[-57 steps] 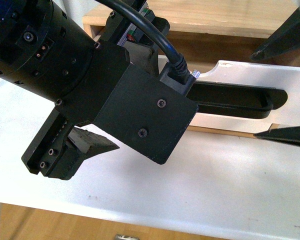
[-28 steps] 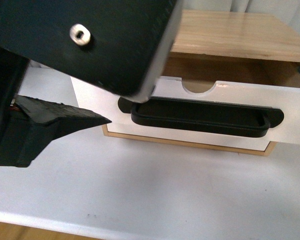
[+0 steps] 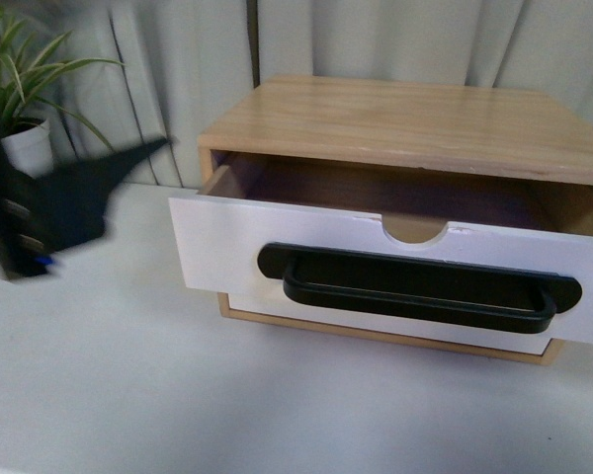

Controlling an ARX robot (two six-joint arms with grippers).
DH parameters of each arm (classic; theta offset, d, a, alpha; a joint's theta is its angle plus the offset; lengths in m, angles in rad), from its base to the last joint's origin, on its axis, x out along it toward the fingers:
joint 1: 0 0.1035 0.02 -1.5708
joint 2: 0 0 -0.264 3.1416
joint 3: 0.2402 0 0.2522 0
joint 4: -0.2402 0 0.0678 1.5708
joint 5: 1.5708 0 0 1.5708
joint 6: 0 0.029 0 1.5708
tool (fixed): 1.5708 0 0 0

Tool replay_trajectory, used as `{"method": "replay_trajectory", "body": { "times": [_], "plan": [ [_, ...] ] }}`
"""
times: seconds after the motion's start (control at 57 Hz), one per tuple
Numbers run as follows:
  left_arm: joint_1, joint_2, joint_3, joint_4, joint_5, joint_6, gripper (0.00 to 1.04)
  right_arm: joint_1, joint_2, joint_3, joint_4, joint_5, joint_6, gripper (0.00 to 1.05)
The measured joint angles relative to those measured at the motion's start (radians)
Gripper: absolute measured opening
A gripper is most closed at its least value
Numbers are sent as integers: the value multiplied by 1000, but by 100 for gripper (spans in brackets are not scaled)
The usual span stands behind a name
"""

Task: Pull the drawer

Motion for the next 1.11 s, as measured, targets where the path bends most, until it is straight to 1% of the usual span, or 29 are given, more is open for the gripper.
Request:
{"method": "replay_trajectory", "body": {
  "times": [0.035,0.07,0.14,0.175,0.228,0.333,0.404,0.439,0.526,0.667,0.684,0.702,0.737,0.754,0.772,0.789,0.842,0.877,0.912,0.93,1.0,1.018,1.088,1.105],
  "plan": [
    [-5,82,-74,137,-39,-86,99,-21,-22,-45,52,-13,38,96],
    [-3,111,-171,236,-50,-153,99,-45,-60,-80,99,-24,77,96],
    [6,113,-235,360,-43,-215,99,-89,-96,-119,161,-6,143,96],
    [22,110,-245,409,-50,-240,99,-98,-104,-127,158,-16,151,96],
    [37,112,-247,443,-63,-261,99,-99,-108,-133,150,-20,152,96],
    [42,111,-248,456,-109,-300,99,-76,-95,-137,174,22,165,96],
    [40,99,-245,468,-169,-386,99,-52,-75,-139,278,103,221,96],
    [38,93,-239,473,-191,-430,99,-51,-72,-139,292,121,246,96],
    [35,86,-233,476,-201,-492,99,-52,-68,-139,297,132,282,96],
    [32,86,-233,476,-202,-522,99,-51,-66,-139,298,130,299,96],
    [31,83,-233,473,-221,-536,98,-48,-67,-140,296,141,310,96],
    [26,76,-233,455,-271,-577,95,-43,-70,-141,294,158,323,94],
    [28,51,-242,422,-352,-692,88,-17,-94,-155,277,273,397,88],
    [30,45,-246,418,-369,-708,86,-3,-108,-165,271,327,428,84],
    [35,30,-255,411,-390,-764,82,11,-124,-178,267,373,472,81],
    [42,16,-266,407,-395,-820,79,18,-131,-184,265,394,502,79],
    [64,-26,-295,396,-392,-948,70,54,-177,-223,252,486,604,68],
    [80,-59,-319,388,-382,-1030,63,69,-200,-241,245,515,632,63],
    [95,-92,-340,378,-364,-1072,56,89,-230,-262,235,541,668,56],
    [99,-100,-345,376,-362,-1085,54,100,-245,-272,230,548,677,53],
    [125,-157,-383,352,-334,-1135,40,135,-294,-299,213,576,704,40],
    [129,-164,-387,349,-332,-1138,38,144,-307,-306,208,580,709,37],
    [156,-219,-416,322,-311,-1159,24,174,-351,-326,185,609,719,24],
    [159,-227,-420,316,-307,-1160,22,182,-364,-333,178,616,721,21]
  ]
}}
